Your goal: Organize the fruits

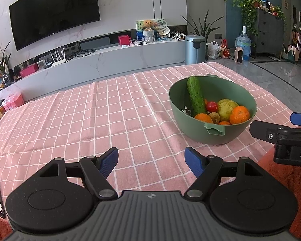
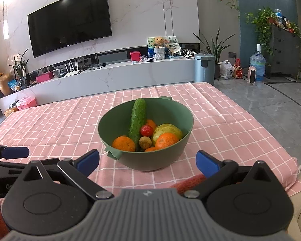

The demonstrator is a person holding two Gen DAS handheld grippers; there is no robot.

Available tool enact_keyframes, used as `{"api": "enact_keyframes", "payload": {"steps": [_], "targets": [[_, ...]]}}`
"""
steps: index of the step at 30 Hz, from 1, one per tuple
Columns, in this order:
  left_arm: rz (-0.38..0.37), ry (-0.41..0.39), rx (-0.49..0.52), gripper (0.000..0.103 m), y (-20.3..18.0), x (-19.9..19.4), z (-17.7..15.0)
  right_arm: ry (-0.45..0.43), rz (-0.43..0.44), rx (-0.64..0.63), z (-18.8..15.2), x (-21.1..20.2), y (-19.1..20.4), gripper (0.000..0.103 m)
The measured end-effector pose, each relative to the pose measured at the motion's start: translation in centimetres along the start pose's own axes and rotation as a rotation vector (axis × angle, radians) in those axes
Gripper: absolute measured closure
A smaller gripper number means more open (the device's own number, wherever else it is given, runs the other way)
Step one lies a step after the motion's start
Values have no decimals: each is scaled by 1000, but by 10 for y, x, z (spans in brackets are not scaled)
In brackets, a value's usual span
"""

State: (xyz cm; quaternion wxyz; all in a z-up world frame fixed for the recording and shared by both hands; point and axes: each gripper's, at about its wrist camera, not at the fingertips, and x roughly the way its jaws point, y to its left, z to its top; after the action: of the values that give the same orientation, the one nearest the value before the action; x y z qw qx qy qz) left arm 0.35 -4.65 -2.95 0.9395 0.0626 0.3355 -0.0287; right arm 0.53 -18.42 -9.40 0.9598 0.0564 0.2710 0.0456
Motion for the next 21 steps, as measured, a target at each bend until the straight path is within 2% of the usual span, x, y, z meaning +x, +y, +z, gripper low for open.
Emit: {"api": "enact_keyframes", "payload": {"steps": [21], "targets": [[-6, -6, 2, 15, 0, -3, 1, -1, 15, 12, 0, 1, -3, 5]]}}
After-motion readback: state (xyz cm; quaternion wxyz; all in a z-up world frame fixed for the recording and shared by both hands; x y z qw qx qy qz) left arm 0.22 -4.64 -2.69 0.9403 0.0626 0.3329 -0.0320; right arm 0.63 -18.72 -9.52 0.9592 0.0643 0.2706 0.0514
